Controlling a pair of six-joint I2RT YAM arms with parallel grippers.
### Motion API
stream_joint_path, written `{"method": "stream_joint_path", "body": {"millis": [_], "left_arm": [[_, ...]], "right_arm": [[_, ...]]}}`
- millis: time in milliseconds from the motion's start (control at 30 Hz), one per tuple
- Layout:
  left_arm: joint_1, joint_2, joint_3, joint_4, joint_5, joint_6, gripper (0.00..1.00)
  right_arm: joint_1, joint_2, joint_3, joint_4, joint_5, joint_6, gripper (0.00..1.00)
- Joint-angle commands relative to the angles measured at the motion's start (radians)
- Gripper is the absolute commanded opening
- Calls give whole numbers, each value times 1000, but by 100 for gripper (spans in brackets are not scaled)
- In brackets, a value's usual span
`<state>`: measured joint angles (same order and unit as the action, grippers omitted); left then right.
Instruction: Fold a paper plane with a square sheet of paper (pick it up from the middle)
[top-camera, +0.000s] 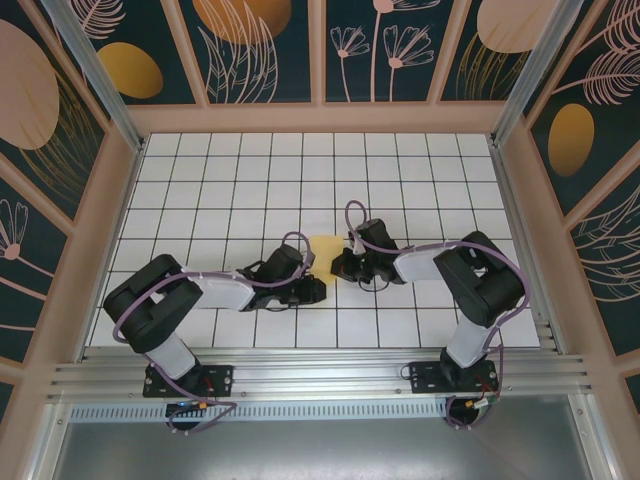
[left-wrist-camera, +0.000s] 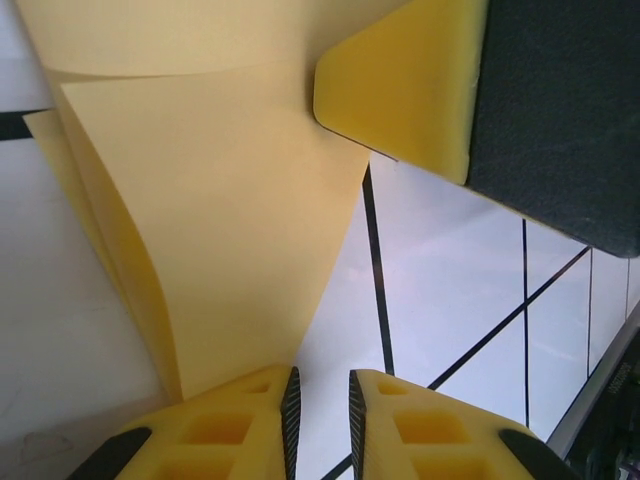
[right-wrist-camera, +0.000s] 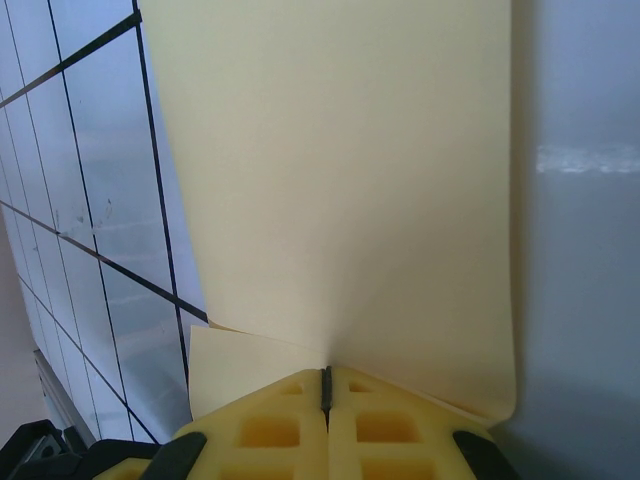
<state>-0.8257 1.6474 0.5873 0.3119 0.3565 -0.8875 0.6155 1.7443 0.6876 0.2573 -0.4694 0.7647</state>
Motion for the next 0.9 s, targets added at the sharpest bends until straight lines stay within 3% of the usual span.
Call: {"method": "stream_joint_path", "body": {"millis": [0, 233, 500, 600, 733, 867], "left_arm": [[-4, -4, -67, -72, 33, -34, 25], [-4, -11, -143, 65, 125, -123, 25], [-3, -86, -194, 82, 162, -181, 27], [-3, -177, -184, 48, 149, -185, 27], [9, -341, -129, -13, 73, -177, 34], [46, -365, -39, -71, 9, -141, 39]], "right_arm": [[4, 85, -28, -142, 153, -23, 4], [3, 90, -24, -147, 155, -28, 4], [5, 90, -21, -154, 159, -30, 4], [4, 88, -22, -155, 163, -31, 4], [5, 83, -22, -154, 161, -31, 4], [6, 88, -20, -149, 160, -29, 5]]}}
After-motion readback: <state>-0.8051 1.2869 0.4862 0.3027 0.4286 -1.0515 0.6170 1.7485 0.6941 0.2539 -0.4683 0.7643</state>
